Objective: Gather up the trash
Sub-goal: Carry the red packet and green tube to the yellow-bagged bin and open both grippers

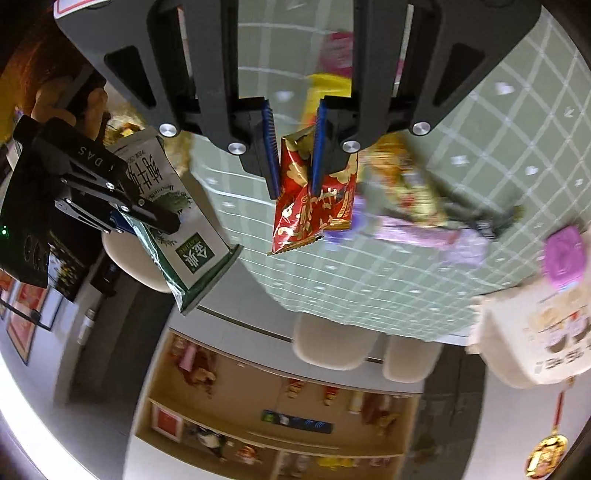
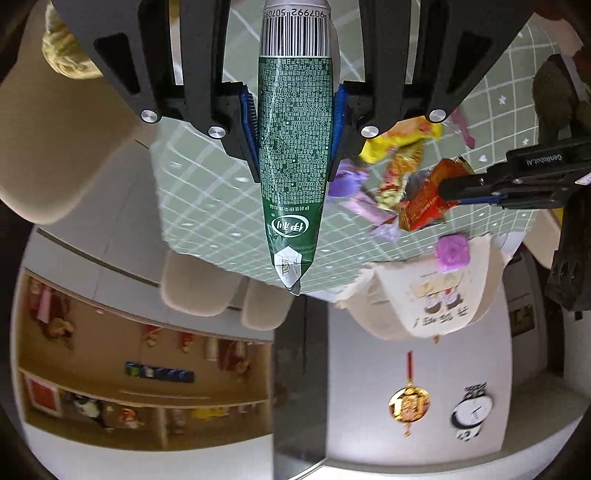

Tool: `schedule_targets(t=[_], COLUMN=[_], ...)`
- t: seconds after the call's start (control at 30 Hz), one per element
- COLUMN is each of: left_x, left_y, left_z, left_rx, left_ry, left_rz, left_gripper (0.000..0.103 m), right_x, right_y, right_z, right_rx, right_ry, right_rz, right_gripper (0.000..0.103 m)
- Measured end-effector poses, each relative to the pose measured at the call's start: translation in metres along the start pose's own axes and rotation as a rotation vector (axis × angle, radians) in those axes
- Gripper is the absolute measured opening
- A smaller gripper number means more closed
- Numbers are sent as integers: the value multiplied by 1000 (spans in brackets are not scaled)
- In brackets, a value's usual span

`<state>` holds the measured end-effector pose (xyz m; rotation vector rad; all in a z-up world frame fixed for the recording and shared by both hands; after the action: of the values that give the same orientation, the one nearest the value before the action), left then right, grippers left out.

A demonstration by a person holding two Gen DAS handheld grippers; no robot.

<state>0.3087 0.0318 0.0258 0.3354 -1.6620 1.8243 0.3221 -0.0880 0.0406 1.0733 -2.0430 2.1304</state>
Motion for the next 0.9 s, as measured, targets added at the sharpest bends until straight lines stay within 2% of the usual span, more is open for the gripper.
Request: schedule_targets(t=[0.2, 0.43, 0.7, 0.9], left_x=[-27, -67, -119, -149], left_y=[5, 19, 57, 88], left_z=[85, 183, 268, 320], left_rx=[-63, -151, -210, -244], left_ry=[140, 268, 362, 416], left_rz=[-30, -75, -197, -283], left_gripper=[16, 16, 16, 16], right_x=[50, 97, 131, 154], right_y=[23, 61, 118, 149], right_z=[70, 148, 227, 264], right_rx=[-60, -142, -278, -324], right_ry=[118, 253, 341, 393], right_rz=[33, 64, 54, 41], right_gripper=[31, 31, 31, 31])
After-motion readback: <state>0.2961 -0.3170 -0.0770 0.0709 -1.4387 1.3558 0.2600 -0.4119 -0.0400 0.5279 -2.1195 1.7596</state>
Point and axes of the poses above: each gripper's, at about its wrist camera, not at the fingertips, and x roughly against the way its jaws point, z to its right, y to its underside, the point moved 10 cm from there along -x, roughly the way its jaws point, and after that the axes turned 8 degrees about -y, right-handed, at the moved point
